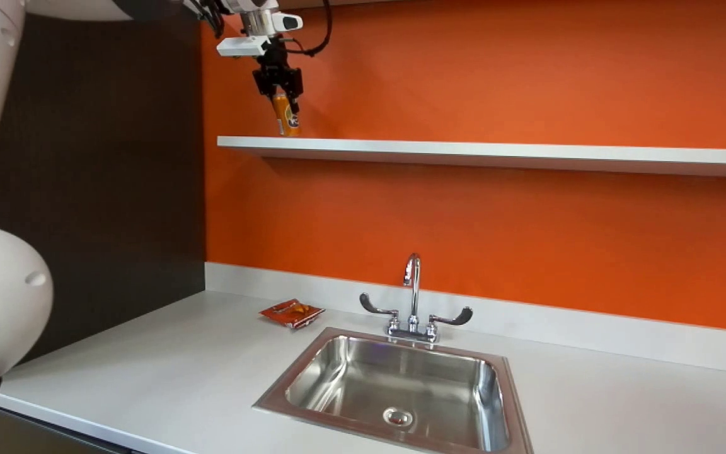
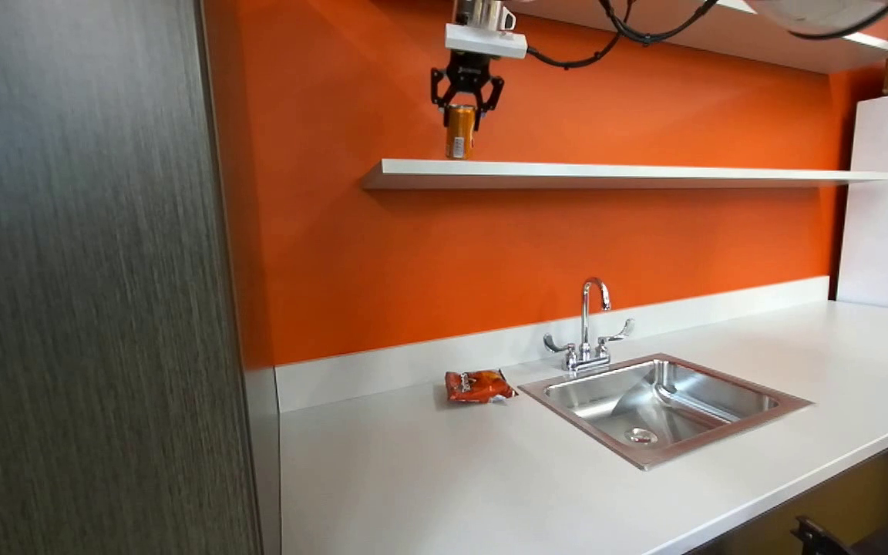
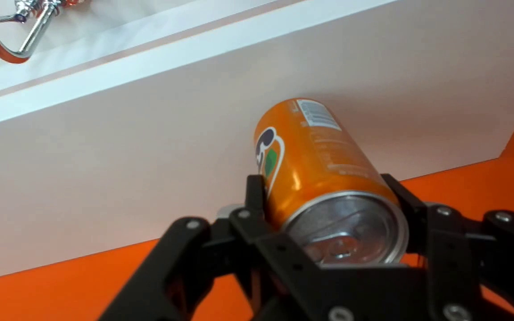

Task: Move the soda can to the shelf

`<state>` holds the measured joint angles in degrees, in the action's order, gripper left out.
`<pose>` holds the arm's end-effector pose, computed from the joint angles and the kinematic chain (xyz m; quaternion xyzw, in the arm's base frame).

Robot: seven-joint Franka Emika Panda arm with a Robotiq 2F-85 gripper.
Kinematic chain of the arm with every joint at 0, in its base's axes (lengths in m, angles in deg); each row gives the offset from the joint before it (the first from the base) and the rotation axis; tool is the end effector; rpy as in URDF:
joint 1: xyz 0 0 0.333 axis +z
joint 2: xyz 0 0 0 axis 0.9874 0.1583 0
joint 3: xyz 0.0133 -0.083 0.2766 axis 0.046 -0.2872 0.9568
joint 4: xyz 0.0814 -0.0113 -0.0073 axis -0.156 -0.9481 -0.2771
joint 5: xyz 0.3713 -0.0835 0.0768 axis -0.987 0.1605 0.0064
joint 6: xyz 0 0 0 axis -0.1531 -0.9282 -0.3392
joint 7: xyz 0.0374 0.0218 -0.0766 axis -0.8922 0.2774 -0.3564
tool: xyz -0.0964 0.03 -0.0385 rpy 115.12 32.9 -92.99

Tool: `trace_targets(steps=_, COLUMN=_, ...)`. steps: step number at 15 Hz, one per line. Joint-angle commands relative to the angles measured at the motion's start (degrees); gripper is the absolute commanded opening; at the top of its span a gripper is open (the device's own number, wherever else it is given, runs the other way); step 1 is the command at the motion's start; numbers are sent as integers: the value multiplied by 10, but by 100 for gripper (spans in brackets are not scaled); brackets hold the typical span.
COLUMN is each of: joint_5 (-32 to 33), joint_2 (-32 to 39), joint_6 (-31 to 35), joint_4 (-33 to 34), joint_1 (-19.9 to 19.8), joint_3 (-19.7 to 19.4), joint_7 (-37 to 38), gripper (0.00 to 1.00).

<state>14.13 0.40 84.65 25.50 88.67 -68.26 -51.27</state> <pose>0.6367 0.1089 0.7033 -0.9559 0.1070 -0.2734 0.0046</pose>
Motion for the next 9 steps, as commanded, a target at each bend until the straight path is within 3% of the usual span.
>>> trace_targets(steps=1, joint_5=8, joint_2=50, joint_6=-46, joint_4=89, joint_1=8, joint_3=-5, joint_7=13, gripper=39)
trace_targets(steps=7, joint_5=6, joint_2=92, joint_6=-76, joint_4=151, joint_1=8, joint_3=-7, joint_7=11, gripper=39)
trace_targets(steps=8, joint_5=9, joint_2=98, joint_6=-81, joint_4=159, joint_1=9, joint_3=-9, joint_7=15, gripper=43)
trace_targets(steps=9, joint_5=10, joint_2=104, joint_6=-85, joint_4=168, joint_1=9, joint_3=-10, joint_7=15, gripper=89)
